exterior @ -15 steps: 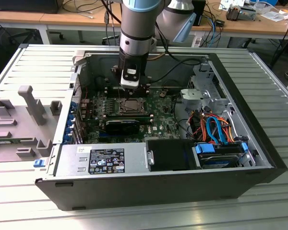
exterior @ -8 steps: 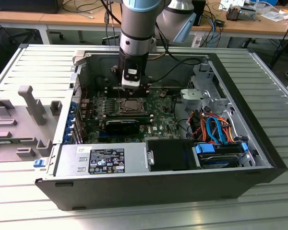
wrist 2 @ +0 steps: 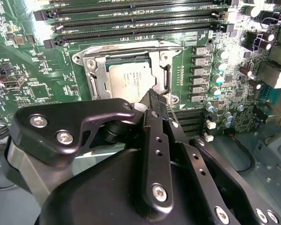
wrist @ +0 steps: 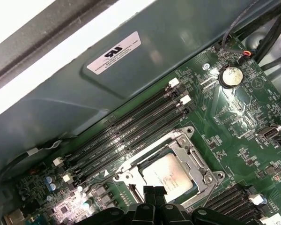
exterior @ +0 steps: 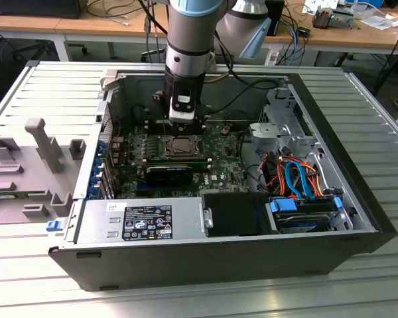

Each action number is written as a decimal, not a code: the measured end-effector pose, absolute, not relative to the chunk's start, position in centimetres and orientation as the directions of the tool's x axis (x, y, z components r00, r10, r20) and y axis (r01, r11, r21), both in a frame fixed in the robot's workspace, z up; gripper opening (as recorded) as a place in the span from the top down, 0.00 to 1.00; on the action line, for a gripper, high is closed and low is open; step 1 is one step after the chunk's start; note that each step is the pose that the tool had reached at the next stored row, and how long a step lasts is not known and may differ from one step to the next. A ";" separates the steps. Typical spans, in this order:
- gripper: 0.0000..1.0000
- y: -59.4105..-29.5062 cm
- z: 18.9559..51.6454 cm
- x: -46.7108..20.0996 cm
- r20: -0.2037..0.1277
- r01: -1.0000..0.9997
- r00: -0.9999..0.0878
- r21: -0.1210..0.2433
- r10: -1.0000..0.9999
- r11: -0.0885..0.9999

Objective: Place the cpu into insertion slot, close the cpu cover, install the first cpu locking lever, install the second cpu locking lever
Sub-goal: 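Install the first cpu locking lever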

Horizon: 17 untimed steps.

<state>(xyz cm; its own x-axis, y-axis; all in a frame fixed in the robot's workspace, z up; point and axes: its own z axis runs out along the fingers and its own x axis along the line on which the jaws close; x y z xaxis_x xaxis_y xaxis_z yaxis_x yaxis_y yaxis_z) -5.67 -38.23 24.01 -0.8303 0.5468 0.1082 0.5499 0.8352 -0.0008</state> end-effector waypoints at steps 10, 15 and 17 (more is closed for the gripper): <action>0.89 -38.2 24.0 -5.7 0.109 0.519 -0.850 0.000 0.516 0.855; 0.89 -38.2 24.0 -5.7 0.109 0.503 -0.859 0.000 0.500 0.864; 0.89 -38.2 24.0 -5.7 0.109 0.497 -0.863 0.000 0.494 0.868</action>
